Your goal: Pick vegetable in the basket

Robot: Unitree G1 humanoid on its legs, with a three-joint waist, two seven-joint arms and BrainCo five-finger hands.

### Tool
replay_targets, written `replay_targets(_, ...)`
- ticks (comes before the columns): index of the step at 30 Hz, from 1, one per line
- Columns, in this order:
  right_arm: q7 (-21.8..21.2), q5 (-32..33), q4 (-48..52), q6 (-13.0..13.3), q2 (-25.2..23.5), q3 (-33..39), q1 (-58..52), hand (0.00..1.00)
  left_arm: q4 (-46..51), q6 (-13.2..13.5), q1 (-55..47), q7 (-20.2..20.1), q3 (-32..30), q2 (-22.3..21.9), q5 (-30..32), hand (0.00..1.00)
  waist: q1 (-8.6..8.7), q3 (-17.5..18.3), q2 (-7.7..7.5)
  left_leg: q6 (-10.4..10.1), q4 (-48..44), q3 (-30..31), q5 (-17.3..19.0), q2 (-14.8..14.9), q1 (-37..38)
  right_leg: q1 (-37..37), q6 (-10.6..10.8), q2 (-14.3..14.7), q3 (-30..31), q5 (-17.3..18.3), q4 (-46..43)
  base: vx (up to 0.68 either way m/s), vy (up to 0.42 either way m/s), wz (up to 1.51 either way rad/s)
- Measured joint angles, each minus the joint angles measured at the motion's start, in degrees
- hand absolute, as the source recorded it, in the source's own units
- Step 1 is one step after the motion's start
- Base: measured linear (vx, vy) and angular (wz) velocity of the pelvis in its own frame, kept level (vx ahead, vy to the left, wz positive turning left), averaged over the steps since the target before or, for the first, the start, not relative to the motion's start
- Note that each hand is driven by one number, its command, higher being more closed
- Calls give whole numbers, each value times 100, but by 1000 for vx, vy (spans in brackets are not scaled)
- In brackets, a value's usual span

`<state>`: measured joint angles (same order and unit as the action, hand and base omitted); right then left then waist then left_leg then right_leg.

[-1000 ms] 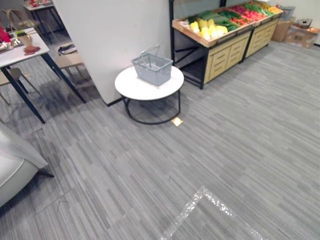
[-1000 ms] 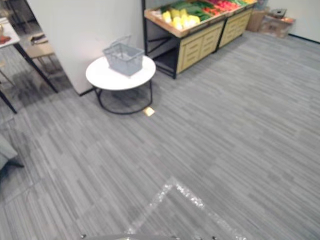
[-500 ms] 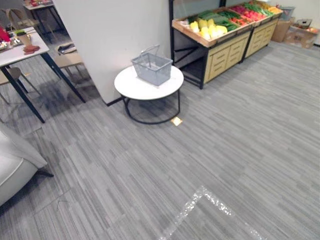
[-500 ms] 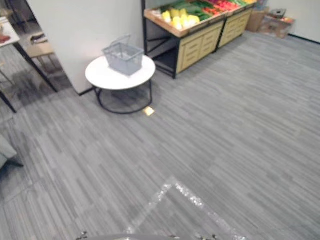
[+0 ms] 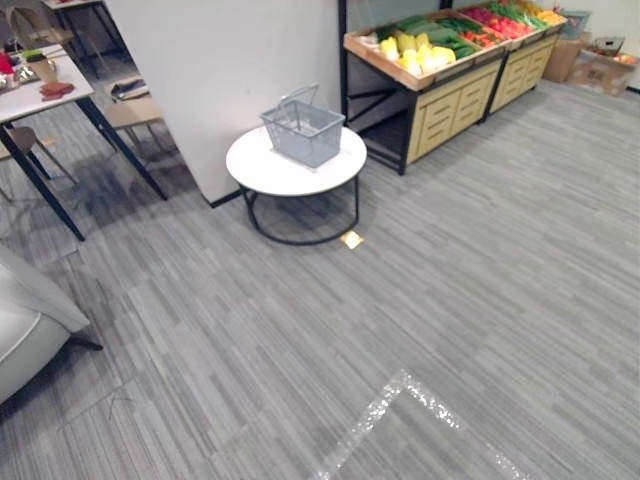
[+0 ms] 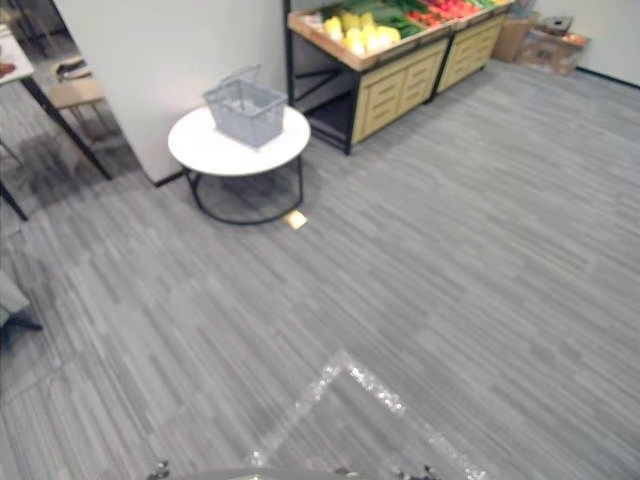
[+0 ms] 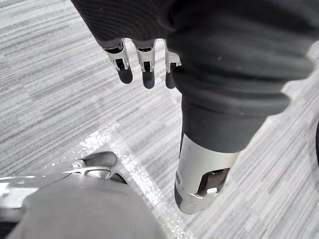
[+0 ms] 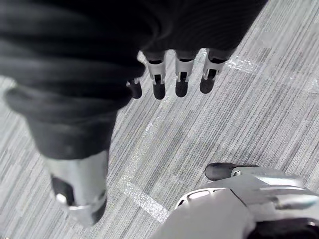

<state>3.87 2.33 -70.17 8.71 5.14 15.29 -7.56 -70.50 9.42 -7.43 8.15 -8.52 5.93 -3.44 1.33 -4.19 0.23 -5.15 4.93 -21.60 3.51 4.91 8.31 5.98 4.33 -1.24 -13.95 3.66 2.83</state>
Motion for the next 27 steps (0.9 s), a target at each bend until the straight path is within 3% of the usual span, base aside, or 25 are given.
replay_targets(5, -184, 274, 0, 10, -8, -9, -37, 0, -15, 1, -19, -202, -91, -1, -295, 0, -1, -2, -20, -18, -5, -19, 12, 1, 13, 2, -1, 0, 18, -1, 2, 0, 0, 0)
replay_targets(27, -192, 270, 3, 12, -46, -16, -17, 0, -127, -3, 52, -392, -119, 75, -305, 0, -14, -63, -105, -58, -2, -133, 40, -1, -103, -94, -4, 16, 88, -3, 104, 8, -5, -2)
